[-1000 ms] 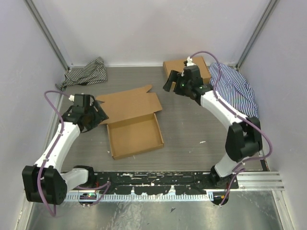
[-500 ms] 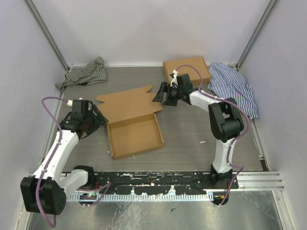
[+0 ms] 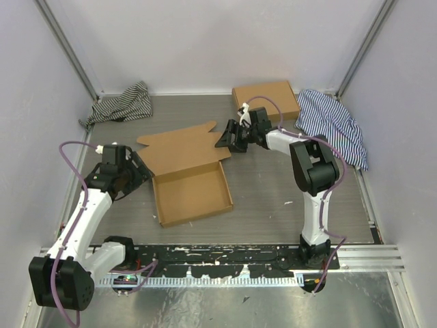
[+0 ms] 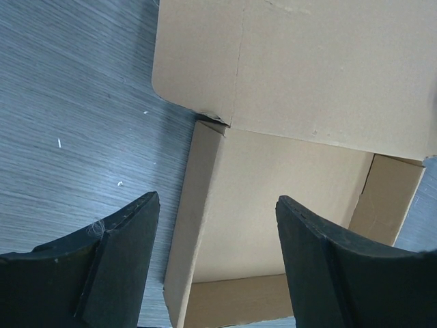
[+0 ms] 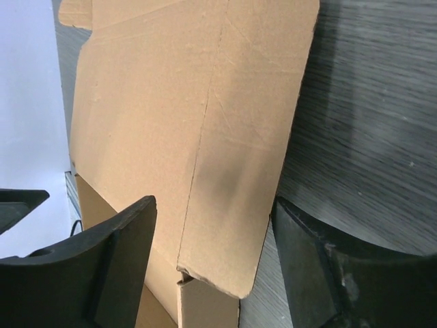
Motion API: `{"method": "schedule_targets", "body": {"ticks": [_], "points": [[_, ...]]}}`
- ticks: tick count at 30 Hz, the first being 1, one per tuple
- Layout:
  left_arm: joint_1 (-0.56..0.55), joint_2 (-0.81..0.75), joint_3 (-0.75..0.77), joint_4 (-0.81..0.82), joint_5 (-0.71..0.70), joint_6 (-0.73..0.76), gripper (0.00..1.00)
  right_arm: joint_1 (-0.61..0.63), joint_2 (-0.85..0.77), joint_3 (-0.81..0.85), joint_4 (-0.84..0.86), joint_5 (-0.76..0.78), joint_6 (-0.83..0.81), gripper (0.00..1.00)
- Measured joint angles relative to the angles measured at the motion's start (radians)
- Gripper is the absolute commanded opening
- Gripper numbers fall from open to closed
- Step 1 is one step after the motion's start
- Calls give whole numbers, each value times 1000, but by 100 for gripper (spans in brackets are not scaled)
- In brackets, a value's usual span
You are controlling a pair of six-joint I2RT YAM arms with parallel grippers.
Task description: Fold the paper box
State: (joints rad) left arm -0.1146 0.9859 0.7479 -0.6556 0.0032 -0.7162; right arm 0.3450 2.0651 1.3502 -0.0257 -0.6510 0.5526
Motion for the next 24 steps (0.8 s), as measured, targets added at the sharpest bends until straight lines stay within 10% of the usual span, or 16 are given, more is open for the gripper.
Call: {"method": "schedule_targets", "body": {"ticks": [24], "points": [[0,24,13,-28,-35,26,76,45,-44,71,-146,112,-103,10]]}}
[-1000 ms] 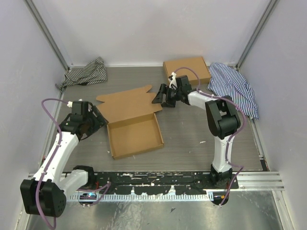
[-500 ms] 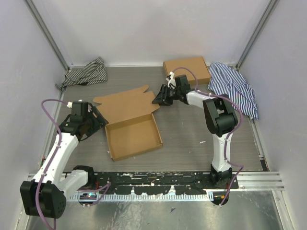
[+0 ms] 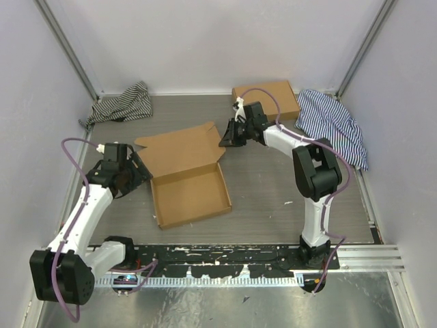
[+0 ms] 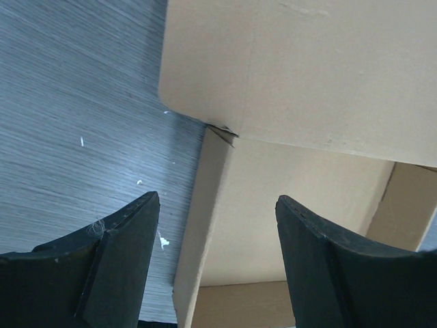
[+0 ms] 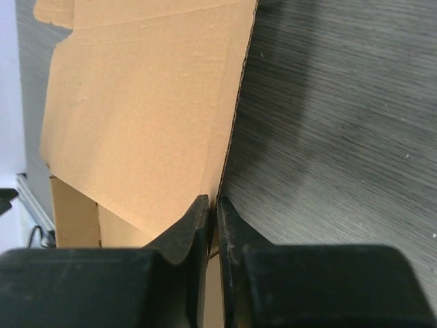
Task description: Fold the paper box
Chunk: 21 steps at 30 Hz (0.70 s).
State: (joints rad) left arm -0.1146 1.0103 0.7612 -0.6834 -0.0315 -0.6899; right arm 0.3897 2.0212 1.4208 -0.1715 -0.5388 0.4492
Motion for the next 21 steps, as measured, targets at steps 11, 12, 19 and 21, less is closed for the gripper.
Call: {"method": "schedule_targets", "body": {"ticks": [11,12,19,21], "points": [[5,178,145,-33,-31,55,75,37,-129,-9,-101,155,-109,2],[6,196,156,-30,-31,58,75,37,-139,-17,-109,167,-115,2],[9,310,172,-18,-3,60,74,40,-204,-79,-150,255,-126,2],[9,309,159,-7,6,57,74,40,-216,-89,-156,271,-125,2]]}}
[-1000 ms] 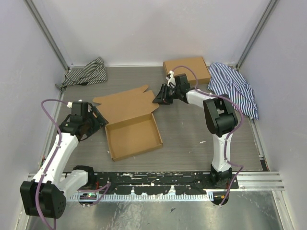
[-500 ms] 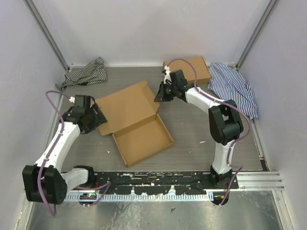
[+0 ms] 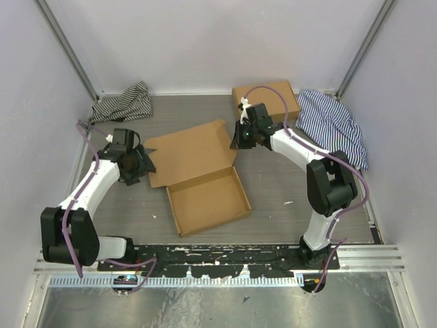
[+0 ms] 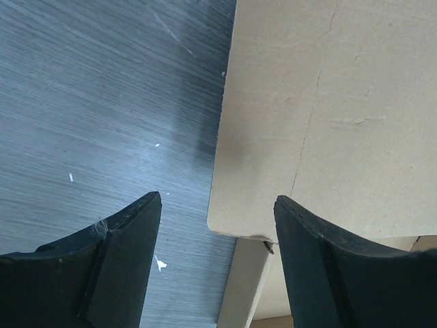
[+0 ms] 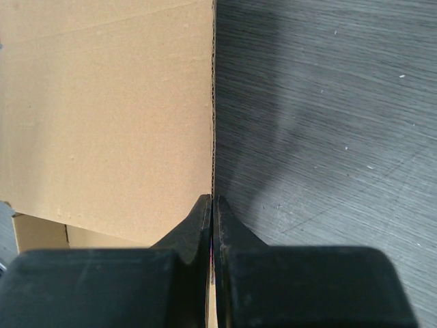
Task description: Fold the paper box
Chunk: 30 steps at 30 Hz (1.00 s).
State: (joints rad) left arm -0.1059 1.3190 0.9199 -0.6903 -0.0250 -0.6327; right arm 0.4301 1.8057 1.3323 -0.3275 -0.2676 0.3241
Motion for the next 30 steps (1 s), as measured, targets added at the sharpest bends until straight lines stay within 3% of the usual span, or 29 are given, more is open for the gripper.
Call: {"method": "schedule_targets", "body": {"ticks": [11,30], "points": [[0,42,-24,140,84,-27,72,0,-56,-56,-7,32,14,2],[0,109,-96,236,121,-53,70,0,-92,-93,-11,39,23,2]]}}
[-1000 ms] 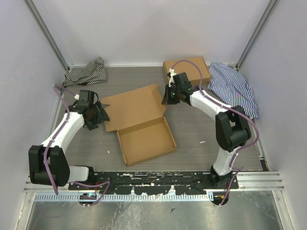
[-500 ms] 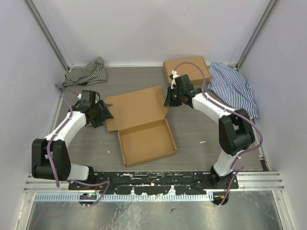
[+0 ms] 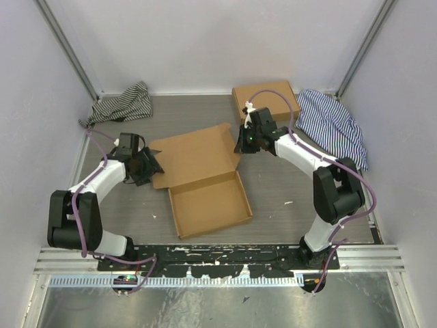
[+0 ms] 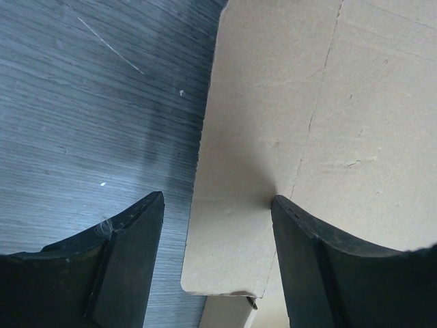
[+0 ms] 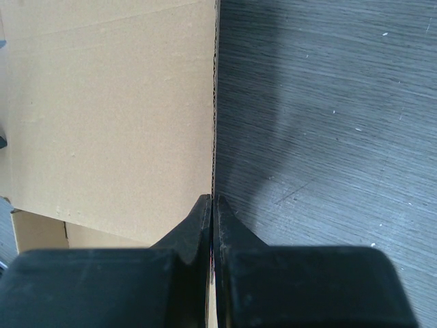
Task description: Fold the paper box
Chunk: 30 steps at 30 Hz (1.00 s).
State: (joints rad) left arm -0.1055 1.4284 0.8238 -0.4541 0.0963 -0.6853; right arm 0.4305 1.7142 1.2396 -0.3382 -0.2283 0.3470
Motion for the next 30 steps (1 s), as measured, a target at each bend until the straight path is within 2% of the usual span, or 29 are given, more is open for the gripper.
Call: {"method": "schedule_targets", "body": {"ticks": [14,18,24,30], "points": [[0,-21,-2,47,52,-33,56,9,-4,-6,-4,20,0,1],[-12,-60,3,35,47,-35,56,18,-4,-6,-13,40,0,1],[-84,-58,92,-18,29,-32,55,45,-4,-6,-23,67,0,1],[-153,23,169,-30,3,-27,54,63,-4,-5,-29,85,0,2]]}}
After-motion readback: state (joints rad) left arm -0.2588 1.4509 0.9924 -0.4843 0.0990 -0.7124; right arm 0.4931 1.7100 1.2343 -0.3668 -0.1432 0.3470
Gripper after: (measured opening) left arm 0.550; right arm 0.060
